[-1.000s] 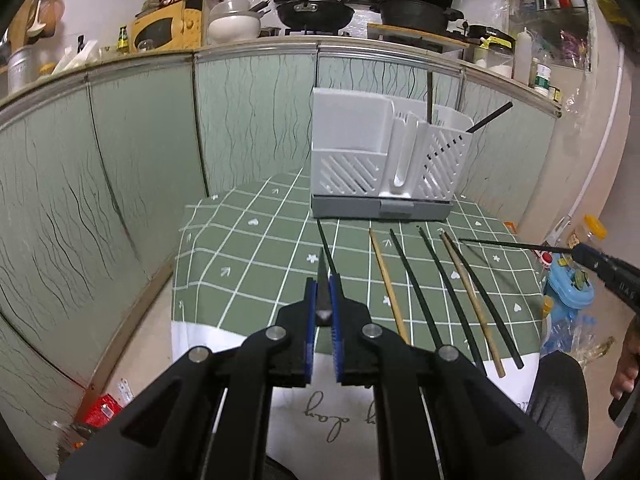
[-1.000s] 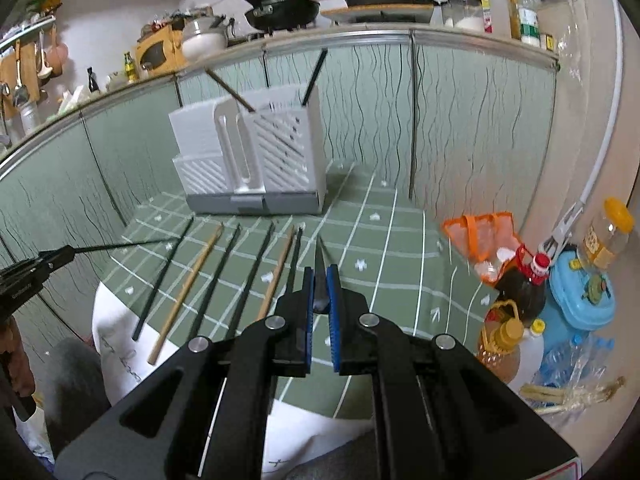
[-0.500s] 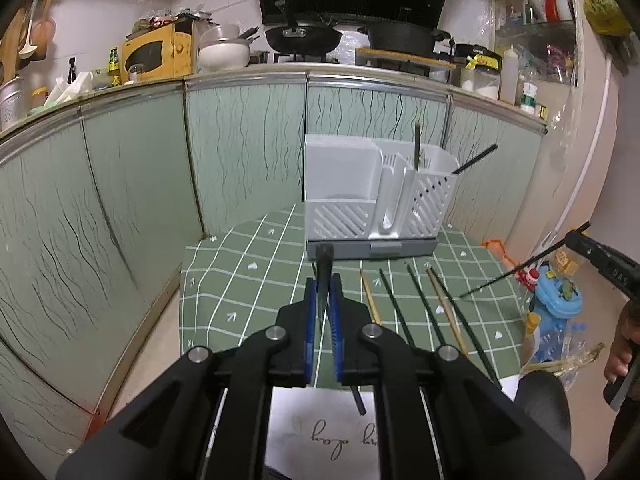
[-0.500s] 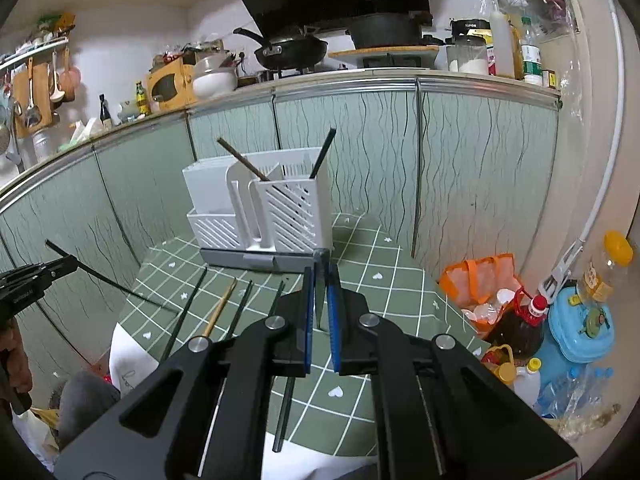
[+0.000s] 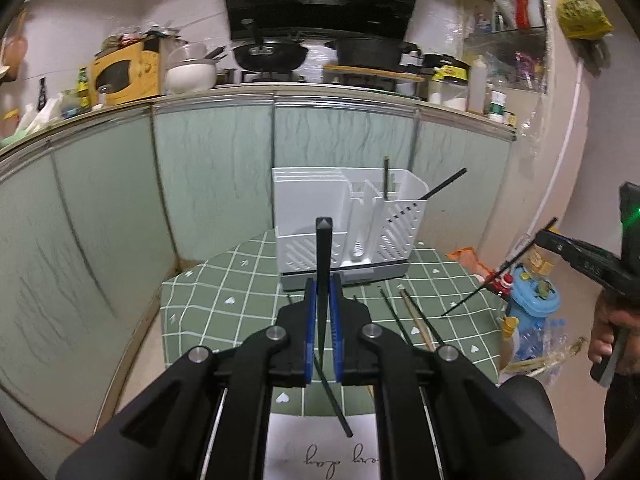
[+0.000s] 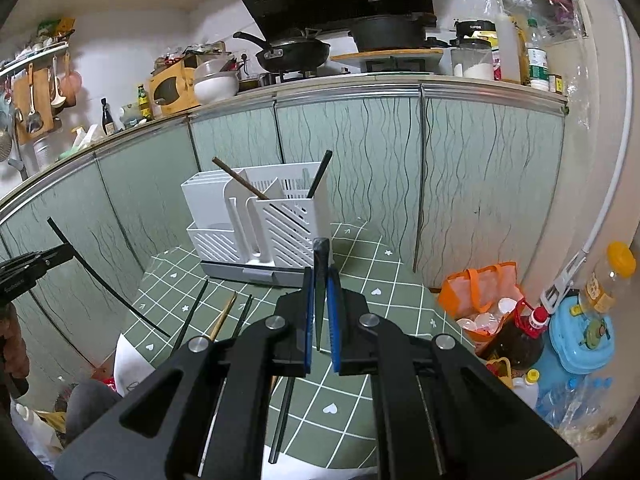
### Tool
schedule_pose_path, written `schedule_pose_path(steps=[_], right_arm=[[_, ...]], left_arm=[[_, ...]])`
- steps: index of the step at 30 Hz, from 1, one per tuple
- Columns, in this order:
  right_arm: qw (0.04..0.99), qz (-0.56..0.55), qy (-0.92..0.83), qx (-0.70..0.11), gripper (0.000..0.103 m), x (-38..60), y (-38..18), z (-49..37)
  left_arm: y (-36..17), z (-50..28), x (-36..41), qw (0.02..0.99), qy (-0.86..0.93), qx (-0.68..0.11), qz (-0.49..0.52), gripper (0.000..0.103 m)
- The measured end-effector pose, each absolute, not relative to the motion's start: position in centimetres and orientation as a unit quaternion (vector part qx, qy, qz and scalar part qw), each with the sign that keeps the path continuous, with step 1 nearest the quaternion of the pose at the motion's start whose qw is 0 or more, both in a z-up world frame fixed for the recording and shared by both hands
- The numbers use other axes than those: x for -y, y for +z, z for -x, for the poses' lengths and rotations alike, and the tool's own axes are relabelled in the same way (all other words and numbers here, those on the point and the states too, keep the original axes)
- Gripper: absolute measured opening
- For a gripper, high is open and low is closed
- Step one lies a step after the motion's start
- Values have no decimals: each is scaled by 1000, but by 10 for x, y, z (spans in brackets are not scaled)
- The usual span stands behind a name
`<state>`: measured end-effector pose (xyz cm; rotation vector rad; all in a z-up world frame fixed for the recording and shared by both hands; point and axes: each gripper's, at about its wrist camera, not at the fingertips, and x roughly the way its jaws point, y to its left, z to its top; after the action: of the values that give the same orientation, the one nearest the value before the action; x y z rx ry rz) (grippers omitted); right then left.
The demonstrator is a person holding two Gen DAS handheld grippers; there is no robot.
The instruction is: Organize utensils
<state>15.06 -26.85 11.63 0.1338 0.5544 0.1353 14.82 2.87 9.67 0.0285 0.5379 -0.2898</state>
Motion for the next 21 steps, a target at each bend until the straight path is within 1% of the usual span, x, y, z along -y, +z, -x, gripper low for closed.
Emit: schedule_pose_path(steps=[12, 21], right_arm=[[955, -70, 99, -272, 6, 286, 147, -173], [953, -76, 130, -262, 6, 295, 179, -190]], left_arm=[[108, -177, -9, 943, -203, -263, -30, 8], [140, -204, 4, 935, -252, -247, -23, 8]])
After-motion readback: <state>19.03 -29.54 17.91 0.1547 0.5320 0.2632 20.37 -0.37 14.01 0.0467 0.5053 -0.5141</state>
